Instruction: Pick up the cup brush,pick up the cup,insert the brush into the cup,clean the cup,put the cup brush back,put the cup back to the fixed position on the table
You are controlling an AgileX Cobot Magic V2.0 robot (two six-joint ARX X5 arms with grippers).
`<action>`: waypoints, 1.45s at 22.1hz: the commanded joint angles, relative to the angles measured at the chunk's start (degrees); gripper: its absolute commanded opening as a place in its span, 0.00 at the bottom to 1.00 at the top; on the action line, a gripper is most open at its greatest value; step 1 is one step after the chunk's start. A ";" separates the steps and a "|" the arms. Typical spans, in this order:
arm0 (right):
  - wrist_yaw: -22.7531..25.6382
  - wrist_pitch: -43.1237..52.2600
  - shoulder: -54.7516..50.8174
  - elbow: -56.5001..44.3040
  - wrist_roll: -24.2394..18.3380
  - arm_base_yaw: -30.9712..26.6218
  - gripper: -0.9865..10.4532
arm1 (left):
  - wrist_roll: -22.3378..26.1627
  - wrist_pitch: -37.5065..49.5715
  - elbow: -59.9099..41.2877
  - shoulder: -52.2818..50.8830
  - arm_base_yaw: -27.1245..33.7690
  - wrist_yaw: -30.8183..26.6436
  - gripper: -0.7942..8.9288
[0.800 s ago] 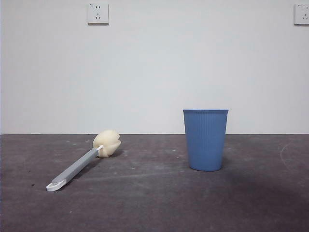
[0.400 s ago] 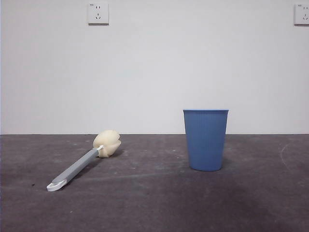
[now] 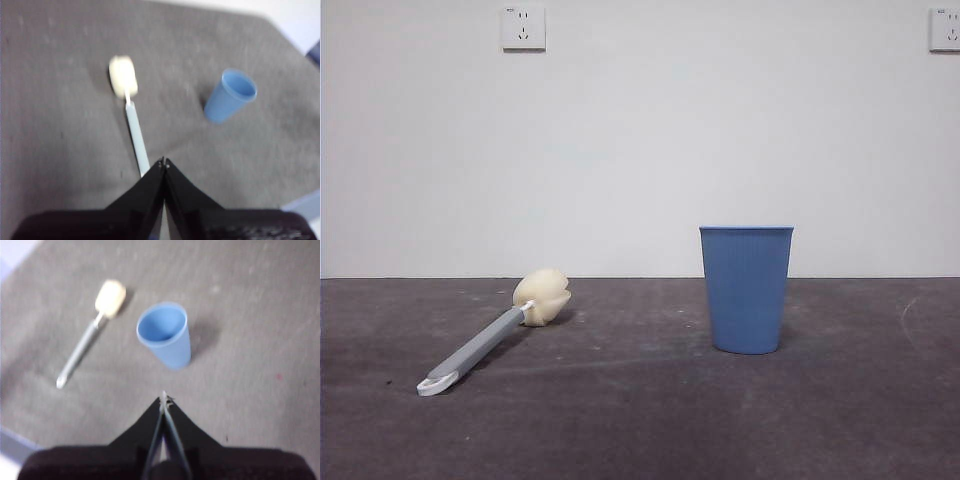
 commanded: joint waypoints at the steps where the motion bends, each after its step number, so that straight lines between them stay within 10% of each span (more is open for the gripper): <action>1: -0.13 -3.87 1.20 1.09 -3.54 0.07 0.08 | 5.88 -5.42 1.81 1.97 0.07 0.11 0.08; 13: -0.13 -4.26 1.51 1.09 -3.48 0.07 0.18 | 7.91 -7.87 2.40 2.82 0.02 0.11 0.10; 17: -0.11 -4.00 1.51 1.09 -2.82 0.07 0.60 | 5.29 -7.15 2.40 3.72 -0.37 3.82 0.73; 27: -0.11 -2.73 1.53 1.09 -2.36 0.07 0.61 | 3.30 1.01 2.51 11.58 -4.85 6.95 0.73; 32: -0.11 -2.73 1.64 1.09 -2.36 0.07 0.61 | -0.17 6.25 2.51 22.58 -15.43 -3.34 0.72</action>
